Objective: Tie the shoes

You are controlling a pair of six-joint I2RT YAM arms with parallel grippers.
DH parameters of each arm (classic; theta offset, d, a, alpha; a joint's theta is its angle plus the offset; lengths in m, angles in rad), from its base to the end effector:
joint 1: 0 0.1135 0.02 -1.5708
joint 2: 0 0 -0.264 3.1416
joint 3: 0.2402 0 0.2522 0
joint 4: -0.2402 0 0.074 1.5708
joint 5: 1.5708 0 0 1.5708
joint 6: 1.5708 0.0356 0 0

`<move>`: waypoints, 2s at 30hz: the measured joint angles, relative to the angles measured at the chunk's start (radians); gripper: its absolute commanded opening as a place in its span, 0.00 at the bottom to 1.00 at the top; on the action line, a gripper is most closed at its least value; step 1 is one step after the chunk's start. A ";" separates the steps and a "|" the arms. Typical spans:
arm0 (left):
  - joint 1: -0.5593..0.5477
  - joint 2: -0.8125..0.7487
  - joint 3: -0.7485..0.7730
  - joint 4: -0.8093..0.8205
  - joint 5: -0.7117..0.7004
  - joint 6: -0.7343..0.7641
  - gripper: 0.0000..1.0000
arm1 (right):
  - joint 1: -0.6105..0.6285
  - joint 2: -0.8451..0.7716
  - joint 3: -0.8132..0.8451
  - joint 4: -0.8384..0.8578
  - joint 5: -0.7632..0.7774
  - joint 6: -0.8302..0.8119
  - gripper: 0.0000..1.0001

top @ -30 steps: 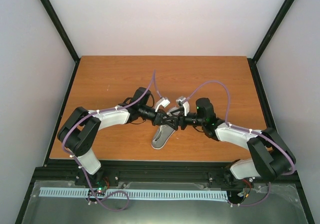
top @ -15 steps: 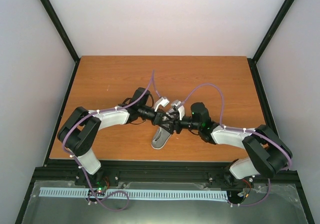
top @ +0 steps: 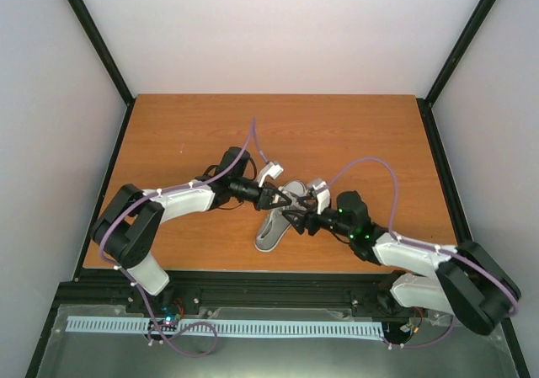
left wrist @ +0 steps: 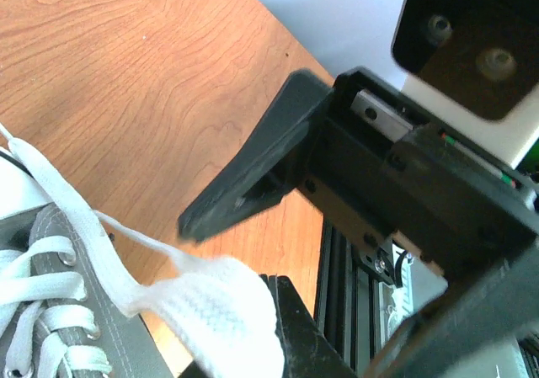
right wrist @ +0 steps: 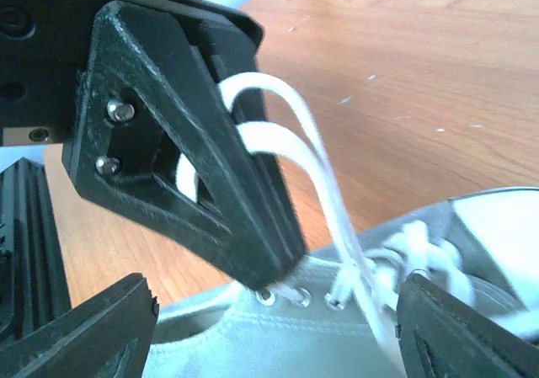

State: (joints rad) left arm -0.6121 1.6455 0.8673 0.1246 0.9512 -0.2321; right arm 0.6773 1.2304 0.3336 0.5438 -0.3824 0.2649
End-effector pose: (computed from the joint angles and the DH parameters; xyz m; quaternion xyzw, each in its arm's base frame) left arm 0.2546 -0.2142 0.1900 0.3496 0.7445 -0.5358 0.1908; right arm 0.1725 0.1558 0.1714 -0.2713 0.7660 0.3938 0.4296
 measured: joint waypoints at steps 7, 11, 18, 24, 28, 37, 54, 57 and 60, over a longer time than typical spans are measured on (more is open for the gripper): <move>0.013 -0.008 -0.019 -0.001 0.003 0.000 0.03 | -0.062 -0.166 -0.096 -0.072 0.093 0.028 0.68; 0.016 -0.008 -0.021 -0.002 0.004 0.000 0.03 | -0.070 -0.140 -0.095 -0.084 0.111 0.038 0.55; 0.016 -0.008 -0.021 -0.002 0.009 0.000 0.03 | -0.075 0.035 -0.041 -0.084 0.080 0.017 0.44; 0.016 -0.008 -0.021 -0.002 0.012 0.000 0.03 | -0.075 0.119 0.017 -0.082 0.056 -0.011 0.36; 0.016 -0.008 -0.021 -0.002 0.015 0.000 0.03 | -0.075 0.156 0.042 -0.077 0.060 -0.032 0.24; 0.016 -0.008 -0.021 -0.002 0.017 0.000 0.03 | -0.075 0.177 0.056 -0.100 0.069 -0.047 0.03; 0.016 0.013 -0.021 -0.002 0.031 0.000 0.03 | 0.017 -0.029 0.072 -0.532 0.055 0.165 0.08; 0.016 0.019 -0.021 -0.011 0.042 0.001 0.03 | 0.020 -0.034 0.055 -0.549 0.077 0.221 0.49; 0.016 0.019 -0.021 -0.011 0.047 0.002 0.03 | 0.020 -0.136 0.013 -0.581 0.142 0.244 0.72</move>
State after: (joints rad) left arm -0.5957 1.6650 0.8463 0.1139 0.9985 -0.2306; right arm 0.6971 1.0946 0.3462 -0.0368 -0.2401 0.5091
